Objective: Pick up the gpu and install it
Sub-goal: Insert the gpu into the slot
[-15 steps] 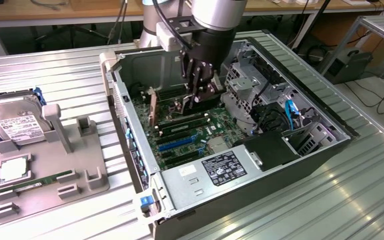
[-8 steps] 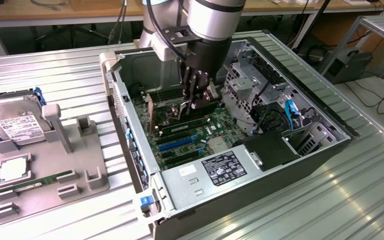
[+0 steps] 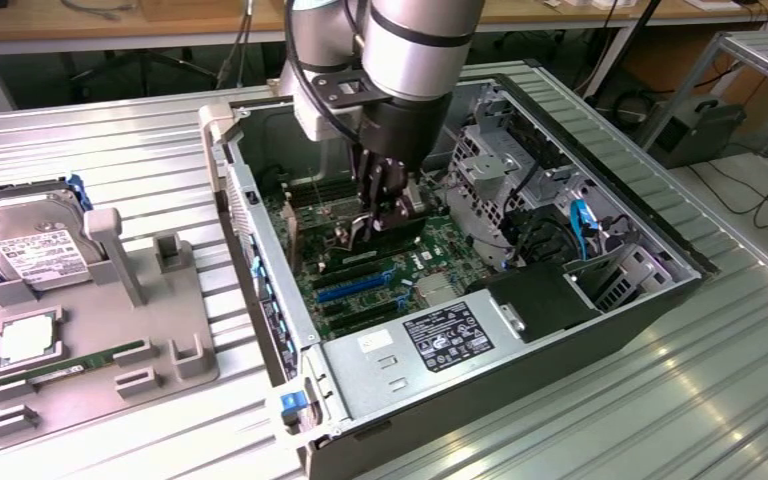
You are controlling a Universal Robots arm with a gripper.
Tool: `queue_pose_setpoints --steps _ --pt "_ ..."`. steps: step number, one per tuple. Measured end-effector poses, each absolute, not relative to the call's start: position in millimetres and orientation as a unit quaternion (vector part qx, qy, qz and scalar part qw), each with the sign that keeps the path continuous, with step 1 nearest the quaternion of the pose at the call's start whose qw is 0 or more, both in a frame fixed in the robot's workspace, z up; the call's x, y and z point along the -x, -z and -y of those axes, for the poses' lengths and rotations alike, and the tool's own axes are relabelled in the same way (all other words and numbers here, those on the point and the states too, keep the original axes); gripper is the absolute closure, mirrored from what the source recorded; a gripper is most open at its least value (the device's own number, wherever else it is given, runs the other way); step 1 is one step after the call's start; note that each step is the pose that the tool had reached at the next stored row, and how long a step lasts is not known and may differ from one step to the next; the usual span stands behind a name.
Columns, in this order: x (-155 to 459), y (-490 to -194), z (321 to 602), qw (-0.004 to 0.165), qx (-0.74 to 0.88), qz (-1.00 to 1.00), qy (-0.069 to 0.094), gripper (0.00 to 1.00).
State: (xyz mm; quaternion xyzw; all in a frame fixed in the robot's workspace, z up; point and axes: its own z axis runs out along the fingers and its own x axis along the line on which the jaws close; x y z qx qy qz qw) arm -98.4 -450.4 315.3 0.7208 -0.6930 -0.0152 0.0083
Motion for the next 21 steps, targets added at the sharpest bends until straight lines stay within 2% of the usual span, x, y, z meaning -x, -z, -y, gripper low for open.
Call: queue_pose_setpoints --steps 21 --pt "102 -287 460 0.008 -0.697 0.716 0.015 0.74"
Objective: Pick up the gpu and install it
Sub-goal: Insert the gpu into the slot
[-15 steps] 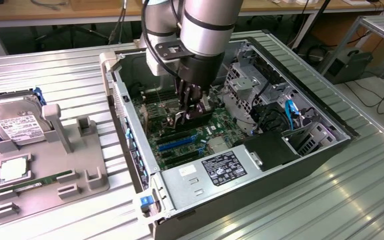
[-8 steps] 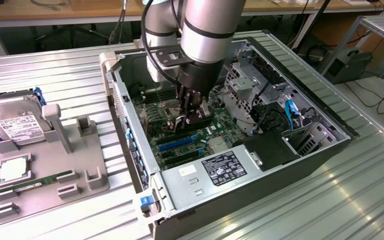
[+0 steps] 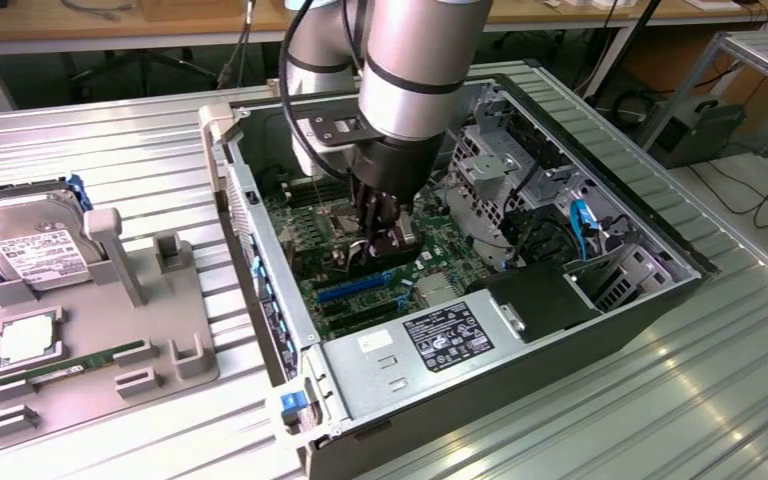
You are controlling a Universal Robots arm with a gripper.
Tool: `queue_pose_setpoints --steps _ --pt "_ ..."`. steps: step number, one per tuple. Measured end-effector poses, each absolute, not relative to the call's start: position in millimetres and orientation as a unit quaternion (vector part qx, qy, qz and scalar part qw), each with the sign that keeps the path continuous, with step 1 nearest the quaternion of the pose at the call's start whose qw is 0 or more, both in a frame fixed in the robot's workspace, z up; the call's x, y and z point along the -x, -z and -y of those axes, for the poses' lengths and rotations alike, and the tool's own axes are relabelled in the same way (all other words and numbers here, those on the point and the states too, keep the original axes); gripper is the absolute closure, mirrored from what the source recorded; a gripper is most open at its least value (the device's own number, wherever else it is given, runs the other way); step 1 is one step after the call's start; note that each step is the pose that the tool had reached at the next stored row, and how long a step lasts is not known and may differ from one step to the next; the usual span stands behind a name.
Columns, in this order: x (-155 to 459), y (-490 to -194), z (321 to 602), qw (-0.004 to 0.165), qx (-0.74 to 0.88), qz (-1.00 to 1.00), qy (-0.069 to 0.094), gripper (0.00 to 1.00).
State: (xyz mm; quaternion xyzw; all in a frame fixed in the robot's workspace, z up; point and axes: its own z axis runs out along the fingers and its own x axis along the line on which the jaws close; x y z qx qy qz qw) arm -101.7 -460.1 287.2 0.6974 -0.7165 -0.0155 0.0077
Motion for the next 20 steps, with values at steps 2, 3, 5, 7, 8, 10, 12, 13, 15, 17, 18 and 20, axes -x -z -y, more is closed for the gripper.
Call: queue_pose_setpoints --steps 2,3,5,7,8,10,12,13,15,17,18,20 --pt "104 -285 460 0.008 -0.696 0.718 0.015 0.74" --pt "108 -282 460 0.008 -0.696 0.718 0.015 0.74" --pt "110 -281 460 0.006 -0.696 0.718 0.014 0.74" --pt "111 -278 460 0.004 -0.696 0.718 0.012 0.74" --pt "111 -277 460 0.004 -0.696 0.718 0.012 0.74" --pt "111 -275 460 0.004 -0.696 0.718 0.012 0.74" --pt "111 -272 460 0.004 -0.697 0.717 0.012 0.74" --pt "111 -270 460 0.004 -0.698 0.716 0.013 0.74" --pt "111 -266 460 0.003 -0.701 0.713 0.014 0.74" --pt "111 -264 460 0.003 -0.703 0.711 0.014 0.74" --pt "111 -262 460 0.002 -0.705 0.709 0.014 0.74" --pt "111 -260 460 0.001 -0.707 0.707 0.015 0.74"
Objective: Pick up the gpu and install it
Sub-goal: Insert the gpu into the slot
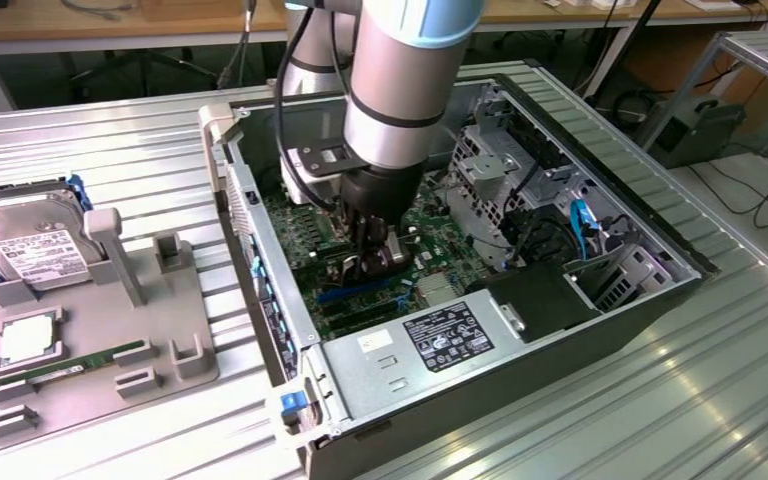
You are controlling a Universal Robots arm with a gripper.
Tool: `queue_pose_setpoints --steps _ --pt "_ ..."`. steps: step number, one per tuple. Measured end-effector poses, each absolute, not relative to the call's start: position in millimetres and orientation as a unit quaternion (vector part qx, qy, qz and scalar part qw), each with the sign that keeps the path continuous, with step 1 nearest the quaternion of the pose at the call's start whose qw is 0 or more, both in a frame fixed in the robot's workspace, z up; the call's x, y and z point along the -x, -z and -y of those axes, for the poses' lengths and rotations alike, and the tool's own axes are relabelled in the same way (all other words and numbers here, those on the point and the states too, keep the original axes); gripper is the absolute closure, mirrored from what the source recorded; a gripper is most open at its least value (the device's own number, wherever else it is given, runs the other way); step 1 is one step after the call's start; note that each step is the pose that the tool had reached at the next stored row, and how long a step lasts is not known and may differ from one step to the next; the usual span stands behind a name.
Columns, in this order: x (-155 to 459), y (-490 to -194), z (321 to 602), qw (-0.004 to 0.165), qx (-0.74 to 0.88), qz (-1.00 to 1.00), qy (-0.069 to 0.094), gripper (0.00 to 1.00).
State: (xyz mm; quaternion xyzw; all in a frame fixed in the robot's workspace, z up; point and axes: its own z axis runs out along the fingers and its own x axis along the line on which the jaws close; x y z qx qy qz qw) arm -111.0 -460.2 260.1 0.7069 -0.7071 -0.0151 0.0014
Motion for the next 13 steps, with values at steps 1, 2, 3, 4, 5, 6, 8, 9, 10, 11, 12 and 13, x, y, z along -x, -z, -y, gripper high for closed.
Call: queue_pose_setpoints --steps 1,2,3,4,5,6,8,9,10,11,12,13 --pt "111.1 -259.2 460.2 0.001 -0.708 0.706 0.016 0.74" --pt "111.1 -257.8 460.2 0.0 -0.708 0.706 0.016 0.74" --pt "111.1 -257.1 460.2 0.0 -0.708 0.706 0.017 0.74" --pt "111.1 -256.3 460.2 -0.001 -0.708 0.706 0.018 0.74" --pt "111.1 -255.9 460.2 -0.002 -0.709 0.705 0.019 0.74" --pt "111.2 -255.3 460.2 -0.003 -0.709 0.705 0.019 0.74" --pt "111.2 -254.6 460.2 -0.003 -0.709 0.705 0.019 0.74" --pt "111.3 -254.0 460.2 -0.003 -0.709 0.705 0.019 0.74" --pt "111.4 -253.4 460.2 -0.003 -0.709 0.705 0.019 0.74" --pt "111.5 -253.0 460.2 -0.003 -0.709 0.705 0.019 0.74" --pt "111.5 -252.6 460.3 -0.002 -0.709 0.705 0.019 0.74" --pt "111.6 -252.4 460.3 -0.002 -0.709 0.705 0.019 0.74"
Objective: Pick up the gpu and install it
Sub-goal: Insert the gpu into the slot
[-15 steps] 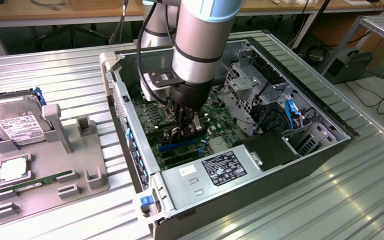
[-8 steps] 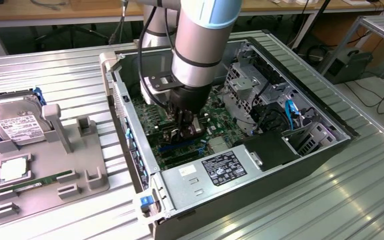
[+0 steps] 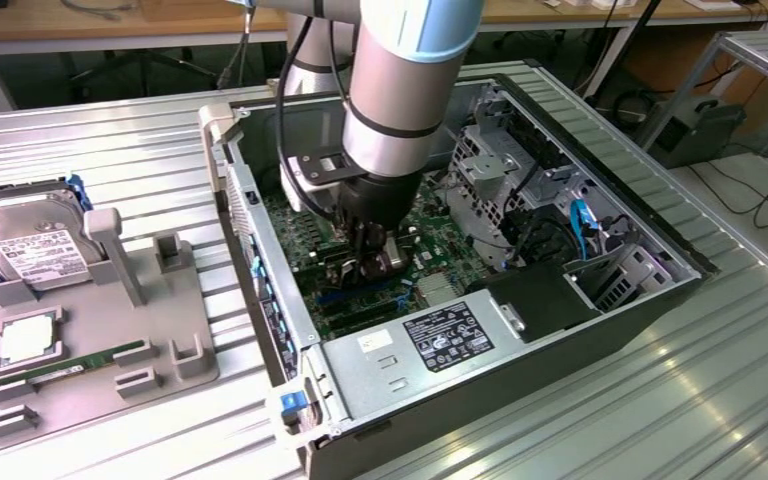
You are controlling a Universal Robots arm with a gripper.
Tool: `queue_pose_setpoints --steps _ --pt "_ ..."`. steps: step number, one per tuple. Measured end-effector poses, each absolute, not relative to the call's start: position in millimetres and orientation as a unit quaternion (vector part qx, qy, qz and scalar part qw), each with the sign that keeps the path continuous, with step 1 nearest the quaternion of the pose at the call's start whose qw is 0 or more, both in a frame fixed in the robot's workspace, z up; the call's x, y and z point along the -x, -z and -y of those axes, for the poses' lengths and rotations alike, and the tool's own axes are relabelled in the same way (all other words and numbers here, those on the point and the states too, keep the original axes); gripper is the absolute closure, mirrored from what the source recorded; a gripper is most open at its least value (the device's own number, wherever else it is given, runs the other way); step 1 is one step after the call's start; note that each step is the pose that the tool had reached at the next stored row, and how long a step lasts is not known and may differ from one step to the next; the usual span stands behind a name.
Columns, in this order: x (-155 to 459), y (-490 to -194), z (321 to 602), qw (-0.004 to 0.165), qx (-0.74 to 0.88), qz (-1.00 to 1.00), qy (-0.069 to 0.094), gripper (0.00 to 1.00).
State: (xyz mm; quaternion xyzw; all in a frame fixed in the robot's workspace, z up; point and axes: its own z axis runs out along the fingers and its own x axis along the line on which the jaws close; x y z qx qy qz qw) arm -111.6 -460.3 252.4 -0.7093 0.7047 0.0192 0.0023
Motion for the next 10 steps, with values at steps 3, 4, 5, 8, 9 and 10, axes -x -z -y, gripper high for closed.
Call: queue_pose_setpoints --steps 3,4,5,8,9,10 --pt "111.5 -251.2 460.2 0.003 0.709 -0.705 -0.019 0.74" --pt "111.5 -250.8 460.2 0.003 0.709 -0.705 -0.019 0.73" --pt "111.6 -250.8 460.2 0.003 0.709 -0.705 -0.019 0.67" --pt "111.6 -252.4 460.3 0.002 0.709 -0.704 -0.019 0.6" --pt "111.6 -254.3 460.2 0.003 0.709 -0.704 -0.019 0.6" --pt "111.6 -257.3 460.2 0.003 0.709 -0.704 -0.019 0.6"
